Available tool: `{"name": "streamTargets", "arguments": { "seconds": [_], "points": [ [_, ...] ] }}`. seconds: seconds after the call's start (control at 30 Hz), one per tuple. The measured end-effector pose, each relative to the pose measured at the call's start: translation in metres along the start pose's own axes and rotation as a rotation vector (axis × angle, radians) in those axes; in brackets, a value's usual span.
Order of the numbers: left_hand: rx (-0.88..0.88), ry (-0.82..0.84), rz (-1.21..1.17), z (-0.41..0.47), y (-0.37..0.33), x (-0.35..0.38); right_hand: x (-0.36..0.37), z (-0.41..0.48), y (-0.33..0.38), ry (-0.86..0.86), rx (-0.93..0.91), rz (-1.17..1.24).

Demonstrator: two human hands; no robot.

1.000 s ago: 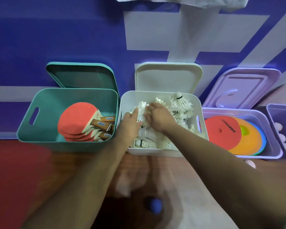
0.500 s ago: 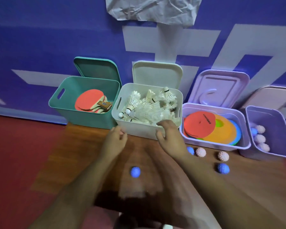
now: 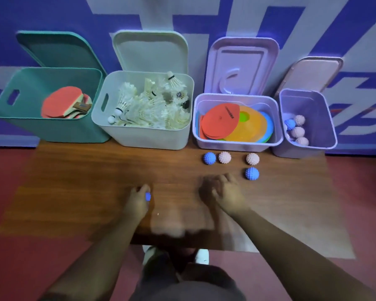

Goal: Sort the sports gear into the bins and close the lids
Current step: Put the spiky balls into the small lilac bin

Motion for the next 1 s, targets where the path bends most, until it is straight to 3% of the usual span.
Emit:
{"name": "streamTargets", "arguments": {
  "seconds": [0.17, 0.33, 0.6, 0.77, 1.0],
  "points": [
    [0.164, 0.051, -0.091, -0.018, -0.08, 0.003, 0.0, -0.013, -0.085, 0.083, 0.243, -0.097],
    [0.288, 0.065, -0.217, -0.031, -0.16, 0.005, 0.02, -0.018, -0.1, 0.194, 0.237, -0.022],
    [0.433, 0.021, -0.234, -0.013, -0.223, -0.013, -0.016, -0.016, -0.079, -0.038, 0.181, 0.207],
    [0.575, 0.028, -0.288, -0.002, -0.284, -0.029, -0.112, -0.028, -0.088, -0.261, 0.241, 0.367],
    [0.739, 0.115, -0.368, -0.001, -0.419, -0.038, -0.25, -0.013, -0.137, -0.525, 0.329, 0.287]
  ]
}}
Point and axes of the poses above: each hand's wrist, its own z-axis towards the middle knuckle, its own x-axis out of the palm, y = z × x, the point moved 10 cm from there along z, towards the middle knuckle, and after that the axes turned 3 degrees about -y, right-handed, at the moved point
